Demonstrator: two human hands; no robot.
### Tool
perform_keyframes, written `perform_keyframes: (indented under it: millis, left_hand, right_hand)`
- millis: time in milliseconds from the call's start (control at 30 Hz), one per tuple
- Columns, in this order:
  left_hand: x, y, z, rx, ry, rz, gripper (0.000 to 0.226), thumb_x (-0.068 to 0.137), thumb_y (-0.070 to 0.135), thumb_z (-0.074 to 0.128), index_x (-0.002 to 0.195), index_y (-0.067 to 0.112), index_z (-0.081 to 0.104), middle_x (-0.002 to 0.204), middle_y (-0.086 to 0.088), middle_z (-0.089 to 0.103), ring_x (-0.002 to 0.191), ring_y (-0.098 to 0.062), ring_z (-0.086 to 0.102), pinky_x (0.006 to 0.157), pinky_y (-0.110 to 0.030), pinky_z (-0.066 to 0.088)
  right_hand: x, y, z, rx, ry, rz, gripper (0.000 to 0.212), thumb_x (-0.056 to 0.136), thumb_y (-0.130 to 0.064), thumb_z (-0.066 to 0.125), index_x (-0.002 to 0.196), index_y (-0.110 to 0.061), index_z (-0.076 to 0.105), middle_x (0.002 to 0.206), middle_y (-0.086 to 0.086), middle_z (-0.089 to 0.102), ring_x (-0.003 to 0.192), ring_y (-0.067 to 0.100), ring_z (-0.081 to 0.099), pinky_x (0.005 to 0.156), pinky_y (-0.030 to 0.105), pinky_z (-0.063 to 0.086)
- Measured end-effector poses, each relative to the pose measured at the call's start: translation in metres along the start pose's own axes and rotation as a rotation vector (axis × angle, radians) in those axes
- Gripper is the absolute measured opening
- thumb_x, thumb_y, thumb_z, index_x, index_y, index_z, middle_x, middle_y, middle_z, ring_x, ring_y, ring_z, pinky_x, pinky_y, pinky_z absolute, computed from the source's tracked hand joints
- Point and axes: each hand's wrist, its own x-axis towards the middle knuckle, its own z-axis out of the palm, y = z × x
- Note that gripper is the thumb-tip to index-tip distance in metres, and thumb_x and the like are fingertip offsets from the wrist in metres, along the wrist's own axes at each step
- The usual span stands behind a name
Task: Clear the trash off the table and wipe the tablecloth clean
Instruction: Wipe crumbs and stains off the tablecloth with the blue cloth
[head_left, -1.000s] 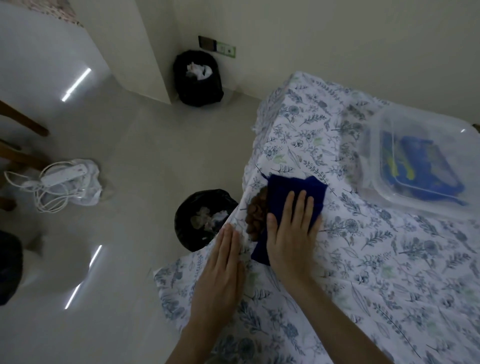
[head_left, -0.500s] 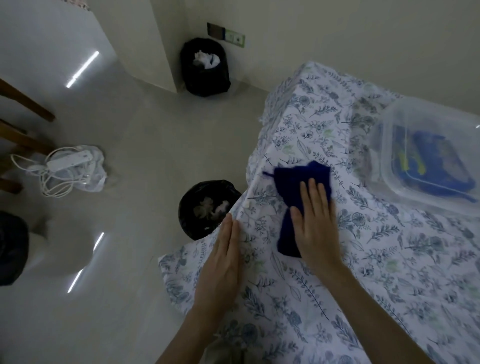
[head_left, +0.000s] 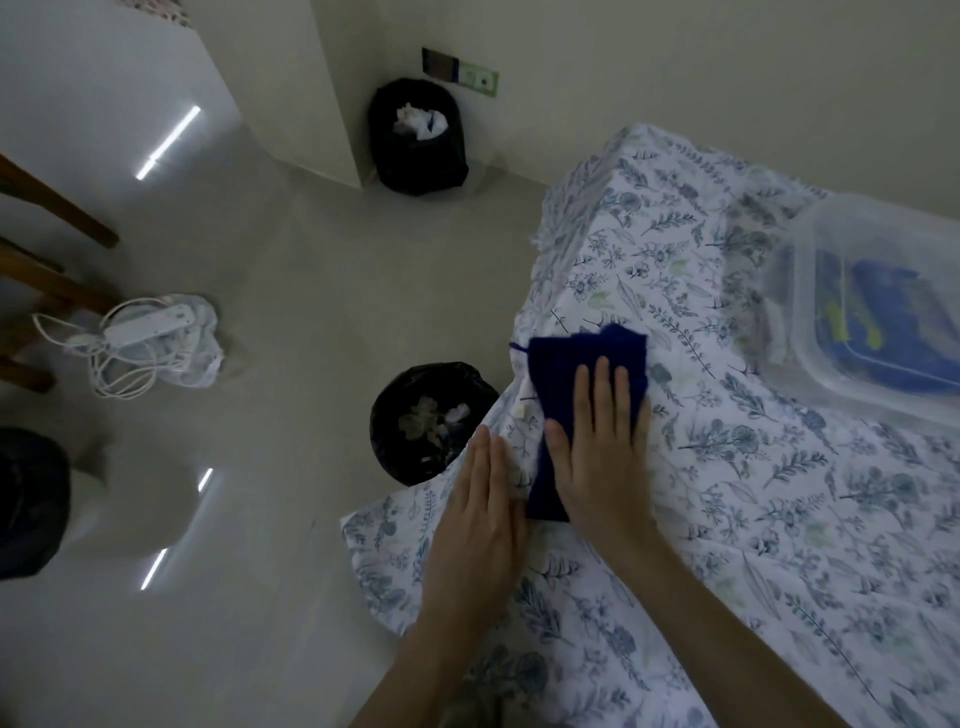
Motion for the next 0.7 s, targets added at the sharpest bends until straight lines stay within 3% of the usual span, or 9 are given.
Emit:
perform_keyframes:
  millis: [133,233,300,467,600,700]
  left_hand:
    - [0.006,0.001,-0.004,0.048,0.004,-0.011,0.061,0.102,0.036,0.021,0.151,0.001,0.010,0.160,-0.017,0.013,0.148,-0.025,0.012,0.119,-0.037,0.013]
    - [0.020,0.005,-0.009,0.081,-0.005,0.033,0.061,0.102,0.036,0.023,0.151,0.001,0.010,0.160,-0.017,0.011,0.149,-0.024,0.010,0.121,-0.038,0.019]
    - [0.029,0.009,-0.009,0.085,-0.007,0.068,0.060,0.102,0.032,0.027,0.151,0.000,0.012,0.160,-0.017,0.012,0.149,-0.026,0.012,0.120,-0.040,0.023]
    - [0.031,0.010,-0.008,-0.012,-0.033,0.095,0.060,0.104,0.034,0.025,0.153,0.010,-0.002,0.162,-0.006,-0.006,0.150,-0.016,-0.006,0.122,-0.034,0.014]
    - [0.032,0.007,-0.006,-0.090,-0.022,0.088,0.062,0.104,0.033,0.030,0.153,0.011,-0.001,0.163,-0.004,-0.007,0.150,-0.014,-0.004,0.120,-0.036,0.023]
    - [0.031,0.008,-0.006,-0.122,-0.015,0.025,0.065,0.102,0.036,0.031,0.153,0.008,0.002,0.162,-0.008,-0.006,0.150,-0.018,0.001,0.119,-0.032,0.024]
  right_hand:
    - [0.010,0.007,0.000,0.009,0.004,-0.084,0.063,0.100,-0.047,0.012,0.150,-0.010,0.014,0.159,0.011,0.012,0.147,0.024,0.007,0.118,0.051,0.013]
    - [-0.004,0.033,-0.002,0.023,0.003,-0.098,0.061,0.099,-0.047,0.011,0.151,-0.014,0.013,0.159,0.007,0.012,0.147,0.020,0.006,0.119,0.046,0.011]
    - [-0.022,0.058,-0.005,0.014,-0.013,-0.044,0.061,0.099,-0.048,0.010,0.151,-0.015,0.012,0.159,0.005,0.011,0.147,0.019,0.005,0.119,0.045,0.011]
    - [-0.088,0.121,-0.012,0.042,-0.031,0.206,0.068,0.096,-0.055,0.004,0.150,-0.014,0.014,0.159,0.005,0.014,0.147,0.018,0.006,0.117,0.051,0.014]
    - [-0.083,0.101,-0.009,0.009,-0.025,0.282,0.072,0.096,-0.055,0.003,0.150,-0.008,0.015,0.158,0.014,0.014,0.147,0.028,0.007,0.117,0.055,0.012]
    - [-0.051,0.056,-0.007,-0.006,-0.018,0.152,0.068,0.098,-0.050,0.005,0.149,-0.007,0.014,0.158,0.016,0.014,0.146,0.031,0.008,0.116,0.056,0.013]
